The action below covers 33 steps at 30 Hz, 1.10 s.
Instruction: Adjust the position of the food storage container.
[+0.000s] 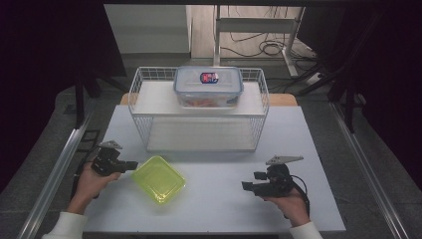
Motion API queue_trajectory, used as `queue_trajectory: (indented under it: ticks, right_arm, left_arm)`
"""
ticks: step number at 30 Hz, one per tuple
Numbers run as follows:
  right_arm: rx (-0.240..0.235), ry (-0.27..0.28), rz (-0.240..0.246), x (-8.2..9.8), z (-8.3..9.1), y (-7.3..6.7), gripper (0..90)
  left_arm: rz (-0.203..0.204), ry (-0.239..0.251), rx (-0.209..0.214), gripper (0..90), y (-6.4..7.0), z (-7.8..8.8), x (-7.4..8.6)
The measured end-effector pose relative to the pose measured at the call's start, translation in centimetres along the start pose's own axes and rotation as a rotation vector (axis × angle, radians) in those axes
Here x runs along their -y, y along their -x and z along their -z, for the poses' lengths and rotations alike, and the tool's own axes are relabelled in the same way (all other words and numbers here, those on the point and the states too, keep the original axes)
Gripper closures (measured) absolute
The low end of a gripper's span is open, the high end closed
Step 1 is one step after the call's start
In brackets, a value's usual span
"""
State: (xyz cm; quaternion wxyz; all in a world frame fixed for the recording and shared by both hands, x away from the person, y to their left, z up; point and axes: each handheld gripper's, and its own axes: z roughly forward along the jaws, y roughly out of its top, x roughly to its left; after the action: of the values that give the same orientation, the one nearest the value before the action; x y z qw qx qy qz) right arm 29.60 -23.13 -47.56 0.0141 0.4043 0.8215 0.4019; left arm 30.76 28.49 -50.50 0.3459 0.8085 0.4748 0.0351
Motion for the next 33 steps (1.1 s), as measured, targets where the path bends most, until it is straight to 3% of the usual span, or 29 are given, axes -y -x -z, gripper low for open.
queue_trajectory:
  ticks: [7, 11, 16, 33]
  right_arm:
    - [0.000, 0.002, -0.003, -0.1, 0.0, -0.1, 30.0]
    - [0.002, 0.001, -0.003, 0.0, 0.0, -0.1, 30.0]
    - [0.001, 0.005, -0.002, 0.0, 0.1, -0.1, 30.0]
    - [-0.003, 0.001, 0.001, -0.1, 0.0, -0.2, 30.0]
  left_arm:
    - [0.007, -0.019, 0.029, 90.0, 1.6, -0.3, 1.0]
    - [-0.032, -0.056, 0.036, 90.0, 3.0, -0.6, 1.2]
    - [-0.038, -0.061, 0.078, 90.0, 4.7, -1.1, 1.3]
    - [-0.103, -0.069, 0.122, 90.0, 9.8, -3.6, -0.1]
